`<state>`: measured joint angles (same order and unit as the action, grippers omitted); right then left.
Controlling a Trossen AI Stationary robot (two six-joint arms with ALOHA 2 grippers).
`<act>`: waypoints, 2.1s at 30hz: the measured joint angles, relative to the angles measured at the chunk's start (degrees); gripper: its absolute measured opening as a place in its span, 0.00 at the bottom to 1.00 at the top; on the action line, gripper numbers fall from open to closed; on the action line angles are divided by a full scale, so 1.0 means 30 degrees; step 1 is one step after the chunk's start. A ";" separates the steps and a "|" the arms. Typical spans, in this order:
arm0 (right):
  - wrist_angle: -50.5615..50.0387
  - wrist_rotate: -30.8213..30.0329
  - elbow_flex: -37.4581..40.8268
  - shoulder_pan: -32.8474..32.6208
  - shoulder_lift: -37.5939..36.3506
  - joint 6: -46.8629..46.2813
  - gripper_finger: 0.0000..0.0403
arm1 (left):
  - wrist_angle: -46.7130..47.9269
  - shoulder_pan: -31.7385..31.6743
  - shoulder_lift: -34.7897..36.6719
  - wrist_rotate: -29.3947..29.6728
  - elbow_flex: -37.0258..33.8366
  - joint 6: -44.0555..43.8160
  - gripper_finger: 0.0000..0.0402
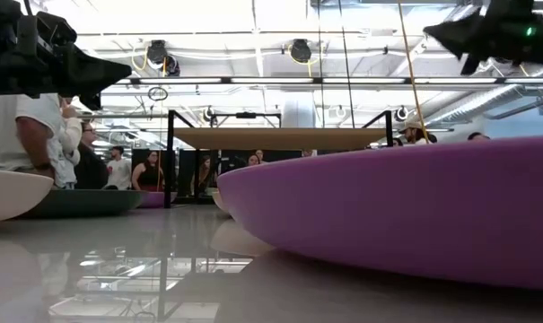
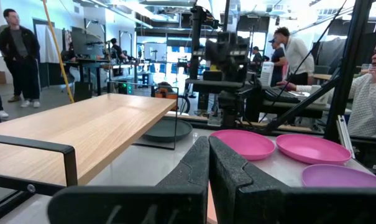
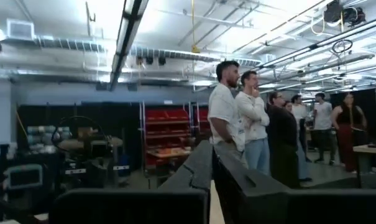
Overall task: Place and stack plates onto a shelf
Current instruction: Put the top black plate on the shelf
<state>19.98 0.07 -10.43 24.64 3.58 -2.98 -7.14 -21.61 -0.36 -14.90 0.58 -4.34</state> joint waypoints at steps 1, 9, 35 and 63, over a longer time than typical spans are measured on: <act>-0.0816 -0.0061 -0.0677 0.0000 0.0370 0.0235 0.00 | 0.0000 0.0002 0.0000 0.0000 0.0001 0.0004 0.01; -0.8030 -0.1191 -0.4829 0.0007 0.4275 -0.0959 0.00 | 0.0000 0.0007 0.0000 0.0000 0.0000 0.0000 0.01; -1.5948 -0.1893 -0.7311 0.0000 1.3454 -0.4307 0.00 | -0.0007 0.0007 0.0000 0.0000 0.0000 0.0007 0.01; -1.1543 -0.4916 -0.3160 0.0168 1.6969 -0.1938 0.45 | 0.0000 0.0007 0.0000 0.0000 0.0000 0.0007 0.01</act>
<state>-14.65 -14.68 -19.91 25.15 54.49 -8.79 -7.14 -21.58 -0.36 -14.90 0.58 -4.32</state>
